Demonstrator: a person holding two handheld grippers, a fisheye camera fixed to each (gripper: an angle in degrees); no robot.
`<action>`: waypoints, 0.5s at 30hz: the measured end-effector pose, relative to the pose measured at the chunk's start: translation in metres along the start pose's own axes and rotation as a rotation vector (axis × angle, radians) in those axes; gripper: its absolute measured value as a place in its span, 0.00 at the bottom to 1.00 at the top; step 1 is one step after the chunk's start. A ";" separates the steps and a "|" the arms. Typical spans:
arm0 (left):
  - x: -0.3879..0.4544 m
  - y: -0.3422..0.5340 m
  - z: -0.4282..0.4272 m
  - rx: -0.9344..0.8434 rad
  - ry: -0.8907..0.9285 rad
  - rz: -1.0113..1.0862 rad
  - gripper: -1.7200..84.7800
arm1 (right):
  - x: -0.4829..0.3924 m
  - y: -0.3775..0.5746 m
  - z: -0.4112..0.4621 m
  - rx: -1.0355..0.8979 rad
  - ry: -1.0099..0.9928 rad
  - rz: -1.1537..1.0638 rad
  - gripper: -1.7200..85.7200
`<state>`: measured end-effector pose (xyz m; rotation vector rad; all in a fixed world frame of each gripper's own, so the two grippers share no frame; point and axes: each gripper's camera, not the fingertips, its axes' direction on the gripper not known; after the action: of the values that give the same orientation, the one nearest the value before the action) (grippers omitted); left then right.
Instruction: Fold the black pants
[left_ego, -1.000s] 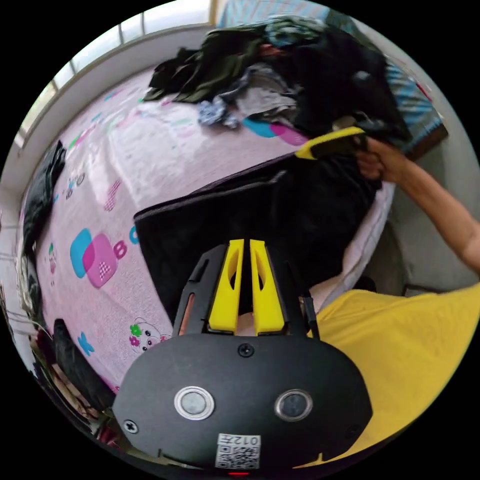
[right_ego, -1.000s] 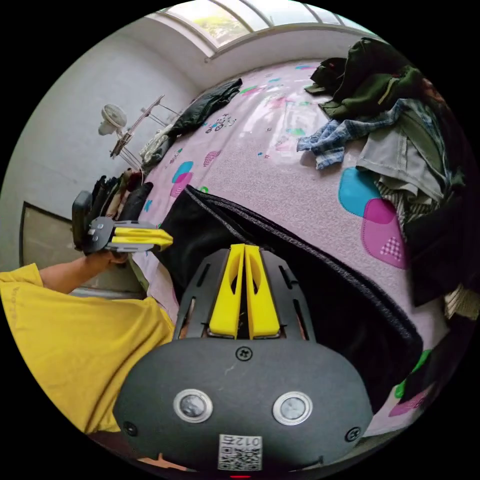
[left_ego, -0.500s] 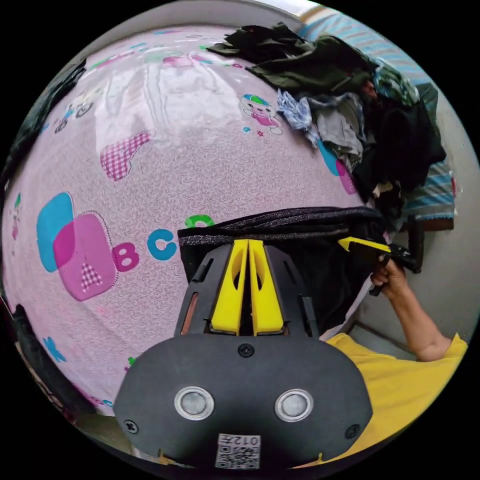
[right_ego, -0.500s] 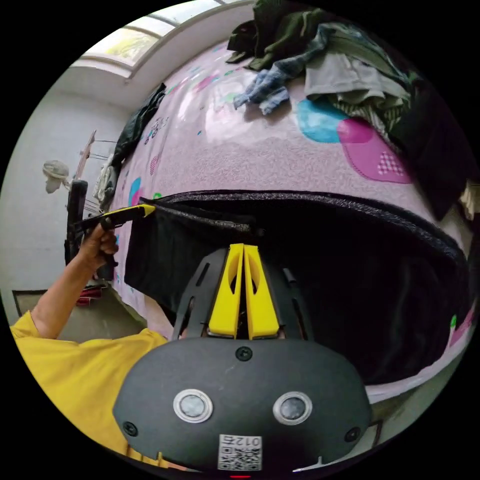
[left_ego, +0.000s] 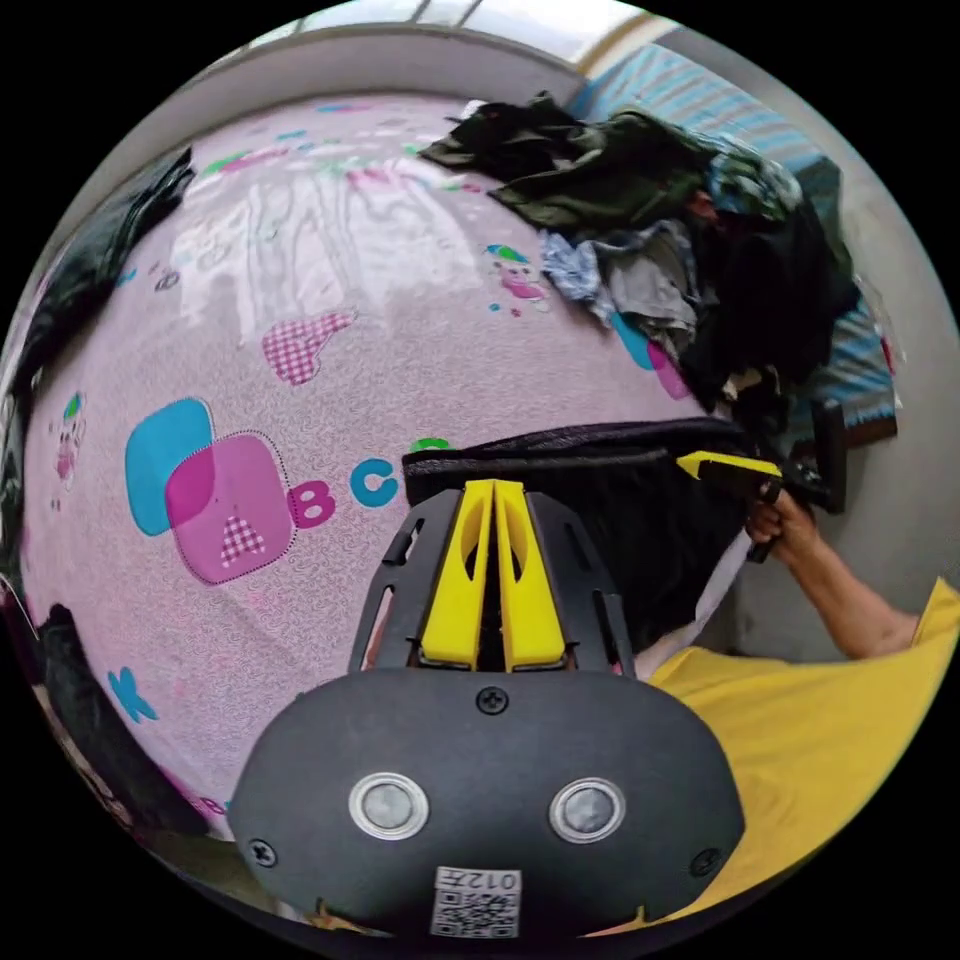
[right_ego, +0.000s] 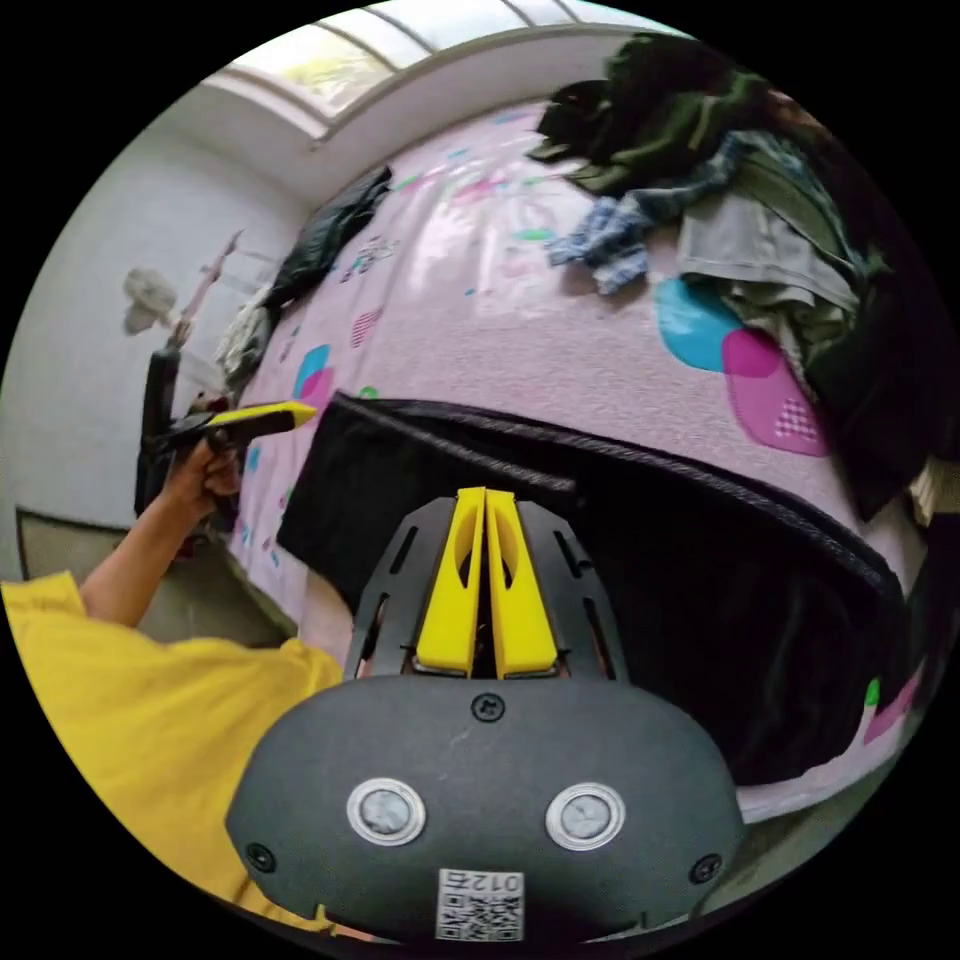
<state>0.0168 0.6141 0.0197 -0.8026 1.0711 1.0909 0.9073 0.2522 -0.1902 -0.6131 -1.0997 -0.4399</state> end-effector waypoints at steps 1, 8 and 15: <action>0.004 0.003 0.001 -0.010 0.010 0.031 0.02 | -0.010 0.009 0.003 -0.044 -0.042 -0.064 0.02; -0.023 0.028 0.047 -0.160 -0.023 -0.016 0.02 | 0.013 0.060 0.012 -0.238 0.060 -0.030 0.02; 0.016 0.036 0.030 -0.093 -0.038 0.104 0.02 | -0.028 0.089 -0.023 -0.143 0.032 -0.173 0.02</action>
<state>-0.0081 0.6571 0.0133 -0.8033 1.0454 1.2468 0.9660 0.3055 -0.2444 -0.6361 -1.1020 -0.6805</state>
